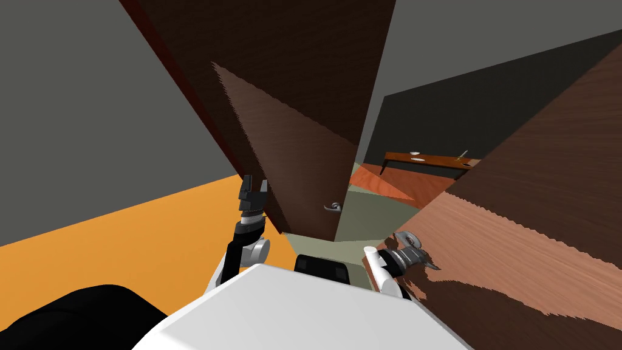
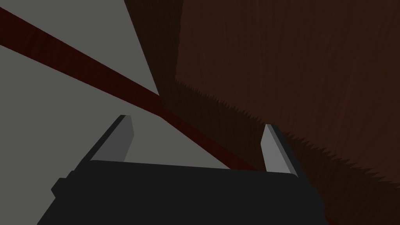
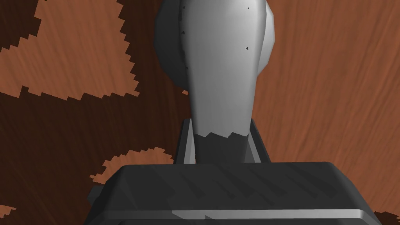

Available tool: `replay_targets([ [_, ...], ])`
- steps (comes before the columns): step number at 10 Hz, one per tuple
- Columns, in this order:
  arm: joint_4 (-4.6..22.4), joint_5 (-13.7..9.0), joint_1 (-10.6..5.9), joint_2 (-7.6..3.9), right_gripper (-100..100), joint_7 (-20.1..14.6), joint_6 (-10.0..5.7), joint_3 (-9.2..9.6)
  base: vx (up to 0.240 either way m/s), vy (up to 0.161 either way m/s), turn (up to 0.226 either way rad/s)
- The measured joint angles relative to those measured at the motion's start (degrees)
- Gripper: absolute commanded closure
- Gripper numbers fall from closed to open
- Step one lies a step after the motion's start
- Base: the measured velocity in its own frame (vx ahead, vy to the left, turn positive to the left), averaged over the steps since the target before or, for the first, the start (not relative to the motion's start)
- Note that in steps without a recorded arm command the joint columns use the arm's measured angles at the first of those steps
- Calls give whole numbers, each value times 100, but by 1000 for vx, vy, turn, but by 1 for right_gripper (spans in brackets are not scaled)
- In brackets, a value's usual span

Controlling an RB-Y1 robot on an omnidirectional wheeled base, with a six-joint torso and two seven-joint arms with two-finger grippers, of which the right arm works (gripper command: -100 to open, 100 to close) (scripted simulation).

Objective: Push the door open

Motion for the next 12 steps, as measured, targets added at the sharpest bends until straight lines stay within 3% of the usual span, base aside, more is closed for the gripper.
replay_targets([
  [1,-199,-117,59,94,100,147,9,-137,31,-99,122],
  [3,32,-240,-51,56,100,187,-175,-284,63,-110,168],
  [4,-205,-357,35,170,100,325,-182,-422,33,-100,121],
  [7,206,-592,-142,61,100,345,-509,-707,17,-79,143],
  [9,215,-702,-114,42,100,379,-576,-823,0,-155,212],
  [10,3,-819,-35,88,100,507,-556,-942,5,-164,44],
  [12,338,-910,-164,-144,100,424,-750,-1048,36,-155,177],
])
